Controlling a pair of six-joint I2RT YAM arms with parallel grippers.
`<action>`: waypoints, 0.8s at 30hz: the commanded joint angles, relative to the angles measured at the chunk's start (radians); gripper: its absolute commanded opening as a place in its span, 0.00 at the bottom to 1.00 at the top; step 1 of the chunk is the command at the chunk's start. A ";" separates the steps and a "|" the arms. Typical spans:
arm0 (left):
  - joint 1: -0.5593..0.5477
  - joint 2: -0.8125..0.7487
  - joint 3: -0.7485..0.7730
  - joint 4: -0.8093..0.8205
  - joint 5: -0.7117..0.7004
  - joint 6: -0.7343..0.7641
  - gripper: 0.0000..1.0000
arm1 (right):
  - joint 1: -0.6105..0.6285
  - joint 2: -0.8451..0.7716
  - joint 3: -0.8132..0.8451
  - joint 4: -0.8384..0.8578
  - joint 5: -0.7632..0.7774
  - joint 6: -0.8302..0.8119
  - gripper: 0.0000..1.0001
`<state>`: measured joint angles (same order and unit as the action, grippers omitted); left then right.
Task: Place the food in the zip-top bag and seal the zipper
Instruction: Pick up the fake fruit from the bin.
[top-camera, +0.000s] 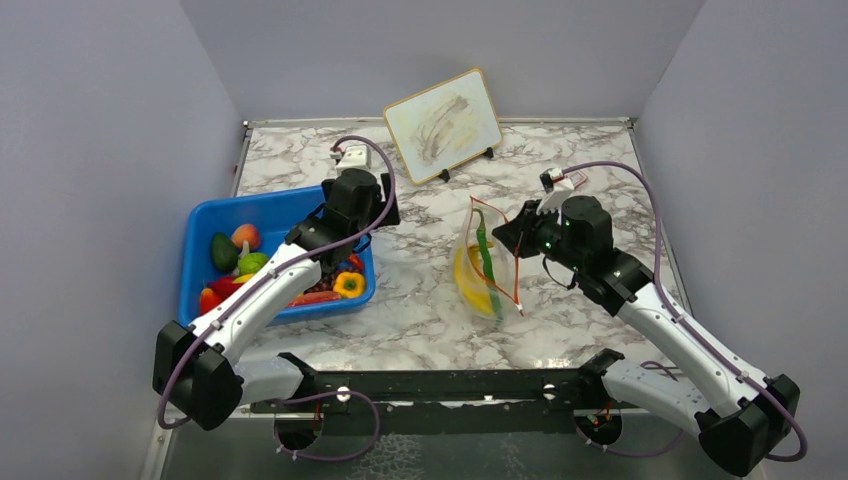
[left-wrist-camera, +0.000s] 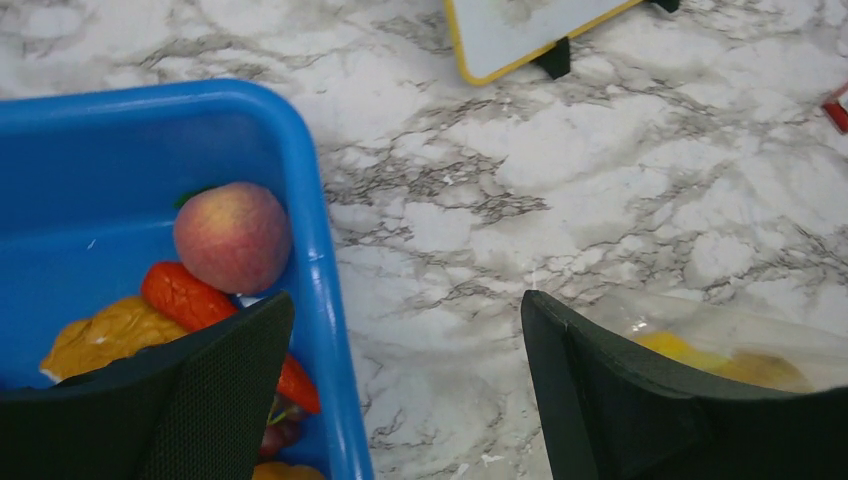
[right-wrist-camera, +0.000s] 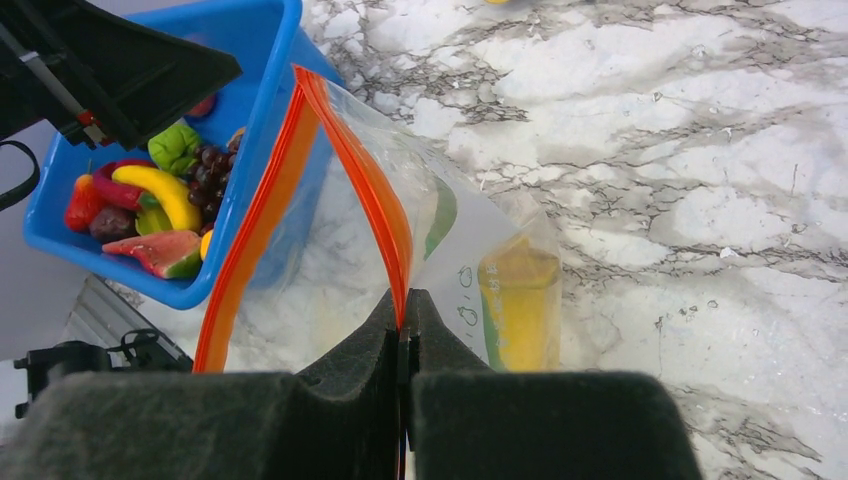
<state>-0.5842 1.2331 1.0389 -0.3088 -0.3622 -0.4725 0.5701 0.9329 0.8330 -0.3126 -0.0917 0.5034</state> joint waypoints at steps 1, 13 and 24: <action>0.089 -0.064 -0.062 -0.032 -0.056 -0.123 0.84 | 0.000 -0.015 -0.002 0.024 -0.017 -0.021 0.01; 0.329 -0.063 -0.231 0.185 0.088 -0.127 0.68 | -0.001 -0.021 0.037 -0.012 -0.025 -0.030 0.01; 0.397 0.106 -0.249 0.272 0.255 -0.106 0.61 | 0.000 -0.055 0.073 -0.063 -0.006 -0.033 0.01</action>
<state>-0.1986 1.2686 0.8017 -0.1001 -0.2157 -0.5919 0.5701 0.9077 0.8566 -0.3573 -0.0982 0.4866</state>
